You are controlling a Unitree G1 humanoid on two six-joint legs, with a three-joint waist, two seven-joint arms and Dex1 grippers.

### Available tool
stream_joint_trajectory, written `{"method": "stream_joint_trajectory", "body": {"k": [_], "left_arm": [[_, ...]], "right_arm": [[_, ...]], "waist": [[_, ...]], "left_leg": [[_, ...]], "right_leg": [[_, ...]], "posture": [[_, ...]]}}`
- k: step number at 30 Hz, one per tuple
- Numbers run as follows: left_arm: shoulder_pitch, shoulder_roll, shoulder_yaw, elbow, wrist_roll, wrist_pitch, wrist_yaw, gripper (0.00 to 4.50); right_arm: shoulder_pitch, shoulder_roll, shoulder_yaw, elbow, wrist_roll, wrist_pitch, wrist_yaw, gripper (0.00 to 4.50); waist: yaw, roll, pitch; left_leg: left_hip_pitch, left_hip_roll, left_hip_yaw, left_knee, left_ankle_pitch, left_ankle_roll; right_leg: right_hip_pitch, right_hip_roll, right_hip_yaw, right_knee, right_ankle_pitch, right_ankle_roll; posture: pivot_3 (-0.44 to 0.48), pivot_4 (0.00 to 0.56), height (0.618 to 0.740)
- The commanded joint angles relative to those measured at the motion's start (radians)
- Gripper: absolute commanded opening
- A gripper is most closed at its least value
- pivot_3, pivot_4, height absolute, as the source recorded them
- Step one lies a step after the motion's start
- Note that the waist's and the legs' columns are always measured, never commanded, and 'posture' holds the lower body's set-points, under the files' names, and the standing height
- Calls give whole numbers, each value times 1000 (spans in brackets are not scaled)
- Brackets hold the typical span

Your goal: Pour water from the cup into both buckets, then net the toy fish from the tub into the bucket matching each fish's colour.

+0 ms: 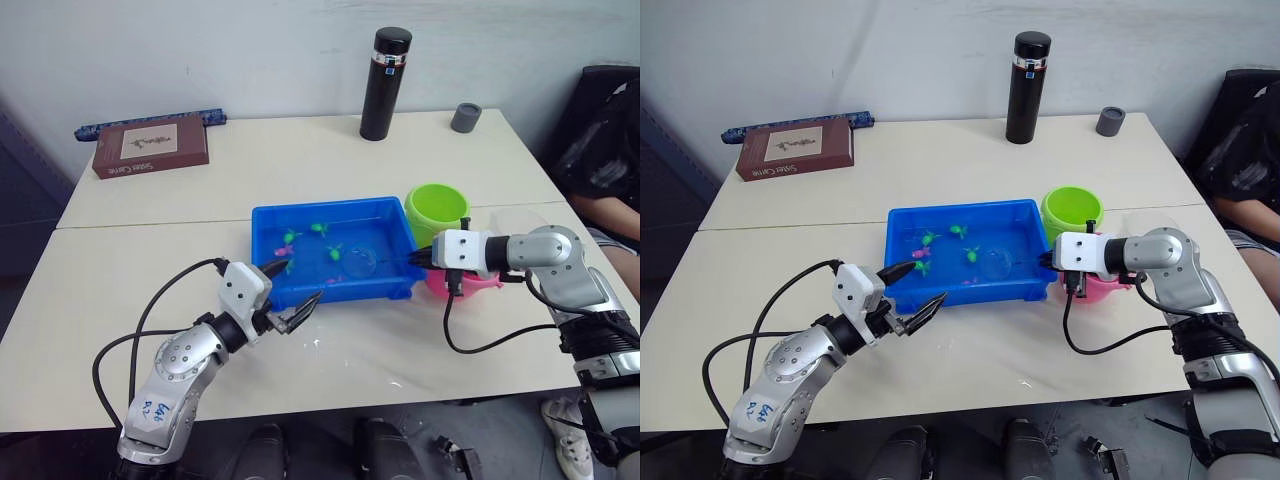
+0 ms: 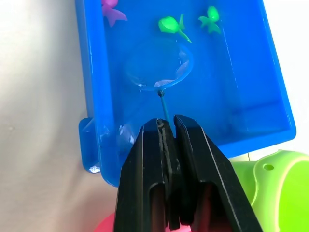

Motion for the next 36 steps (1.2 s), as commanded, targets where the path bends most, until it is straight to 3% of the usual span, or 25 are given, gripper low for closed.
{"method": "stream_joint_trajectory", "body": {"k": [1,27,36], "left_arm": [[8,-1,0,-40,-7,-15,1,4445],[35,-11,-6,-49,2,-25,14,4445],[40,-10,-9,-52,4,-27,17,4445]], "right_arm": [[-15,8,4,-22,15,14,19,0],[19,121,30,-148,57,208,18,0],[53,142,23,-259,117,377,18,0]], "waist": [[0,0,0],[-1,0,0],[0,0,0]], "left_leg": [[0,0,0,0,0,0],[0,0,-2,0,0,0],[0,0,-5,-1,0,0]], "right_leg": [[0,0,0,0,0,0],[0,-1,0,0,0,0],[0,-1,0,0,0,0]], "posture": [[0,150,740],[0,150,740],[0,150,740]]}}
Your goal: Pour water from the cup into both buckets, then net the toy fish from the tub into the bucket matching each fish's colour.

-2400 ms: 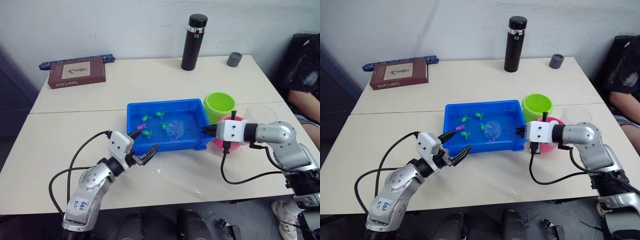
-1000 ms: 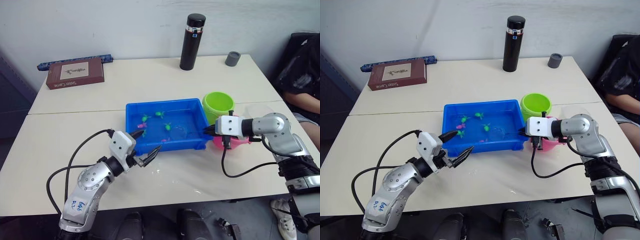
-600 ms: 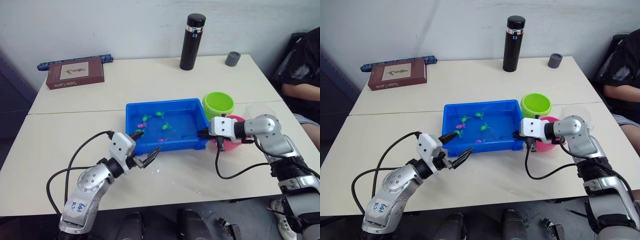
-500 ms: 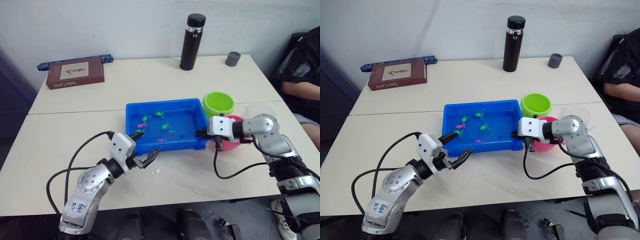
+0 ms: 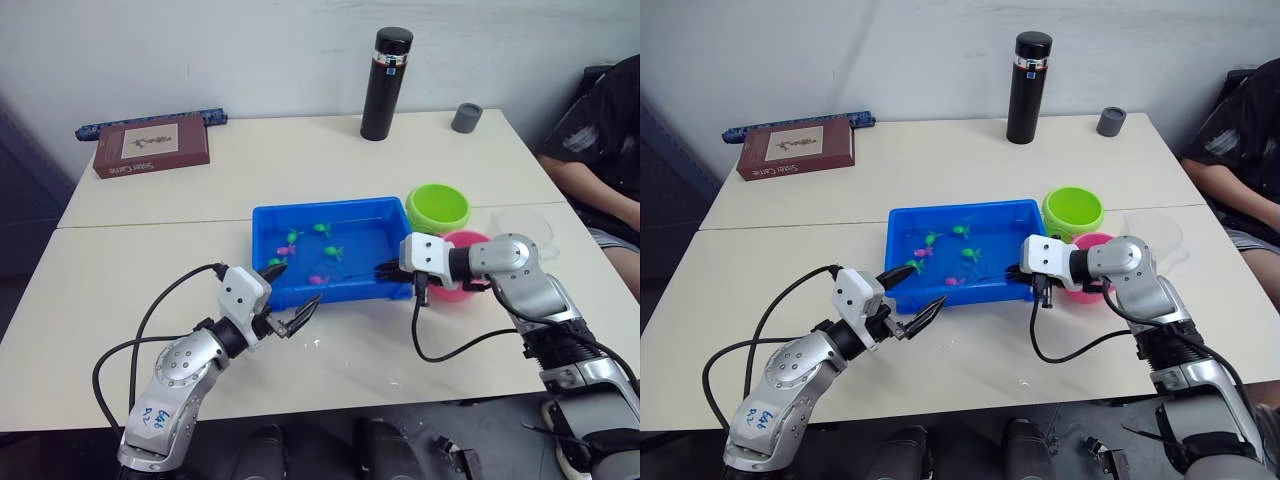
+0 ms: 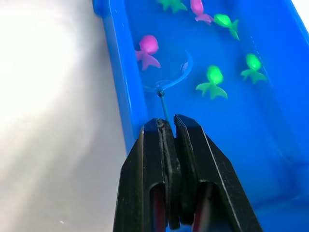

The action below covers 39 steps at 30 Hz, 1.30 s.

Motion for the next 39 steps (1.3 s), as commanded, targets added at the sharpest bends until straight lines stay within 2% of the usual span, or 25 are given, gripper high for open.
{"method": "stream_joint_trajectory", "body": {"k": [1,11,16,29,39], "left_arm": [[8,-1,-4,-39,0,-21,1,4445],[12,-1,-8,-35,1,-25,-3,4445],[10,1,-9,-30,0,-26,-7,4445],[-33,9,4,-17,-12,-22,-31,4445],[-82,15,22,4,-19,-14,-50,4445]], "right_arm": [[7,4,-16,-64,40,66,2,0],[-45,27,-70,-137,169,408,-31,0],[-62,26,-90,-165,212,507,-61,0],[-50,-27,-153,-244,265,593,-114,0],[30,-97,-293,-398,341,703,-207,0]], "waist": [[0,0,0],[0,0,0],[1,0,0],[2,0,0],[4,0,0]], "left_leg": [[0,0,0,0,0,0],[0,0,-3,-1,0,0],[-1,0,-3,-1,0,0],[-3,0,-2,-1,0,0],[-5,-1,-1,-1,0,0]], "right_leg": [[0,0,0,0,0,0],[-1,-1,0,0,0,-1],[-2,-1,0,0,-1,-1],[-6,-1,1,0,-1,-1],[-8,0,2,1,-1,-1]], "posture": [[0,150,740],[0,150,740],[0,150,740],[0,150,740],[0,150,740]]}}
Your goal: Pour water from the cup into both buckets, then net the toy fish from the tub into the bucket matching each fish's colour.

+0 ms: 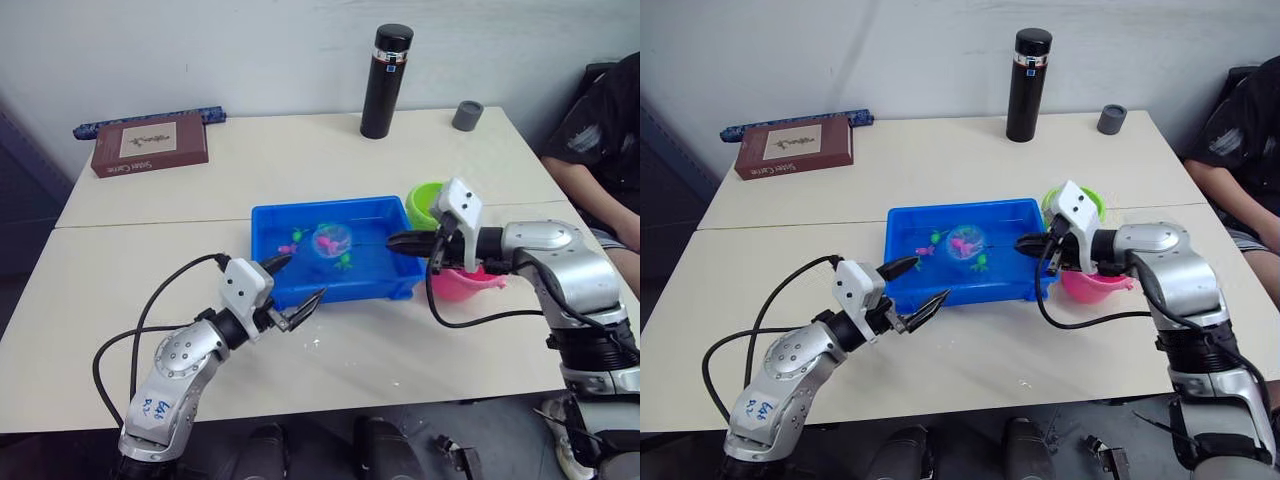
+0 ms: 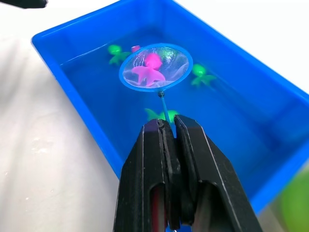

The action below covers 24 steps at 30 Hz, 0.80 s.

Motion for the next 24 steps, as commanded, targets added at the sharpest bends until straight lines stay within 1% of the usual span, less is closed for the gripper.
{"method": "stream_joint_trajectory", "body": {"k": [1,6,10,13,17,24], "left_arm": [[-25,10,11,6,-17,-14,-17,4445],[-59,11,10,42,-17,-22,-39,4445],[-103,11,8,103,-14,-41,-68,4445],[-118,11,1,131,-15,-55,-90,4445],[-155,0,-13,180,-13,-72,-113,4445],[-204,-12,-42,255,-11,-106,-162,4445]], "right_arm": [[31,-39,-99,-115,54,56,-47,0],[87,-72,-194,-223,112,142,-115,0],[176,-103,-339,-355,164,244,-191,0],[240,-113,-419,-421,189,283,-235,0],[365,-115,-524,-498,190,274,-276,0],[573,-91,-626,-585,148,182,-328,0]], "waist": [[1,0,0],[2,0,0],[3,0,0],[4,0,0],[5,0,0],[4,0,0]], "left_leg": [[0,0,0,0,0,0],[0,0,1,0,0,0],[-1,0,1,0,0,0],[-1,0,2,0,0,0],[-1,0,3,1,0,0],[-1,0,7,0,0,1]], "right_leg": [[0,0,0,0,0,0],[0,0,0,0,0,0],[-1,1,0,0,0,0],[-1,1,0,0,0,0],[-1,1,0,0,0,0],[-1,2,0,0,0,0]], "posture": [[0,150,740],[0,150,740],[0,150,740],[0,150,740],[0,150,740],[0,150,740]]}}
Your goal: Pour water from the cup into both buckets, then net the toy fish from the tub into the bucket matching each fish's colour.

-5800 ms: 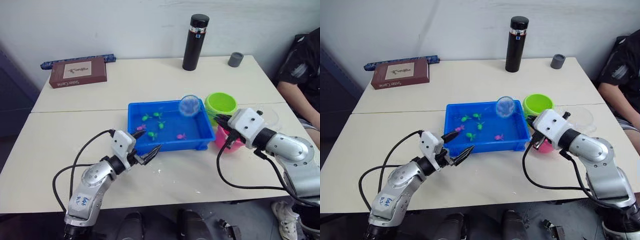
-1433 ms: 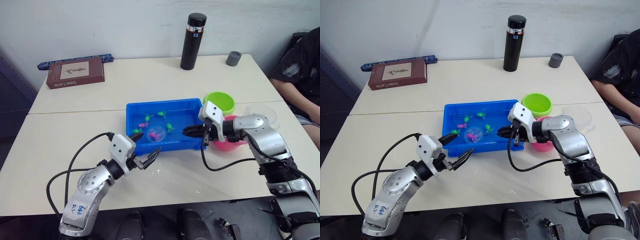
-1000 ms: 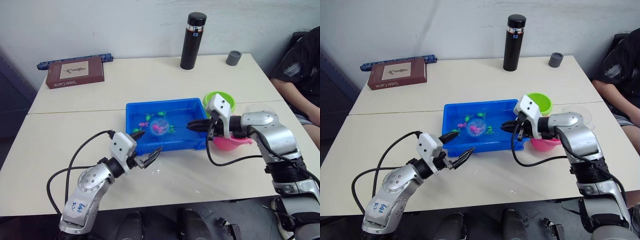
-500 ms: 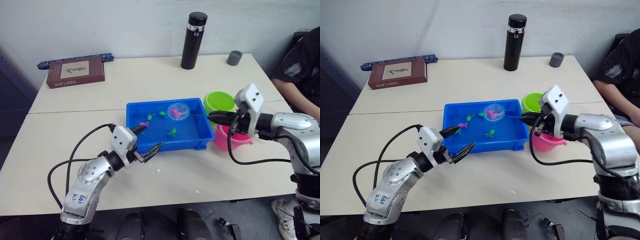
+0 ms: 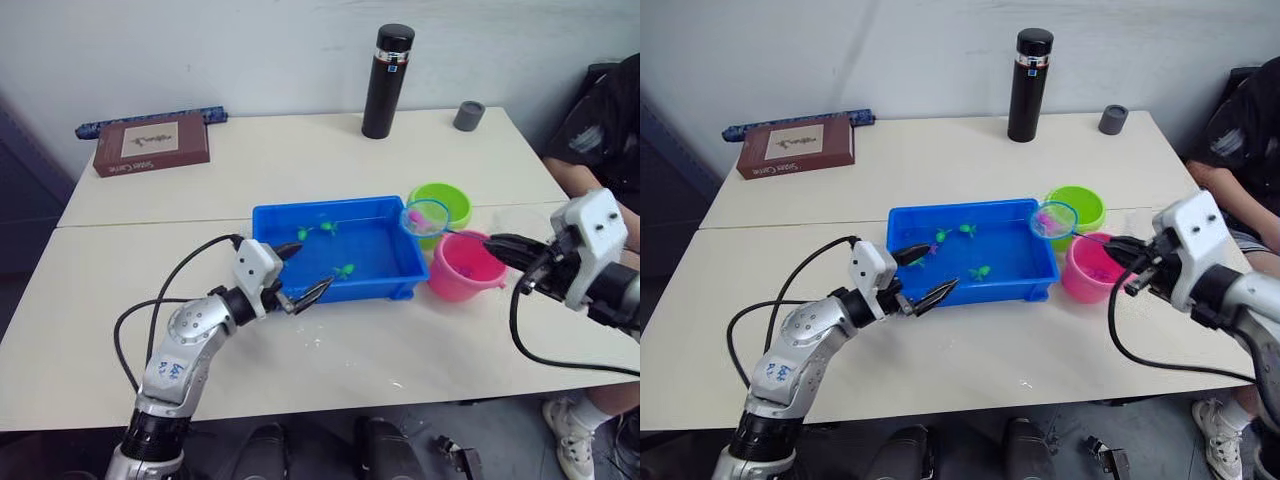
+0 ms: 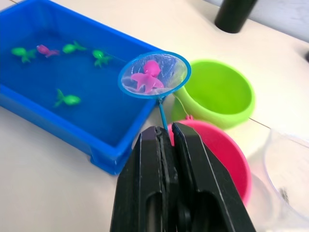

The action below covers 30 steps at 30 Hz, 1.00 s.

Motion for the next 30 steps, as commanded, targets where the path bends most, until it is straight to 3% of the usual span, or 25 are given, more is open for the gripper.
{"method": "stream_joint_trajectory", "body": {"k": [1,9,17,30], "left_arm": [[-27,-6,-12,22,-9,-37,-28,4445],[-48,-11,-20,58,-9,-56,-49,4445],[-44,-13,-20,53,-8,-52,-47,4445],[-42,-16,-17,53,-5,-52,-39,4445]], "right_arm": [[76,9,-74,-60,-33,-79,-27,0],[211,37,-133,-13,-109,-217,-77,0],[335,34,-101,46,-220,-417,-62,0],[425,-33,-20,188,-552,-921,-80,0]], "waist": [[0,0,0],[-1,0,0],[0,0,0],[-1,0,0]], "left_leg": [[0,0,0,0,0,0],[0,0,0,0,0,0],[1,0,0,0,0,0],[2,0,1,1,0,0]], "right_leg": [[0,0,0,0,0,0],[0,0,1,0,0,1],[0,1,1,0,0,1],[1,1,1,0,1,1]], "posture": [[0,150,740],[0,150,740],[0,150,740],[0,150,740]]}}
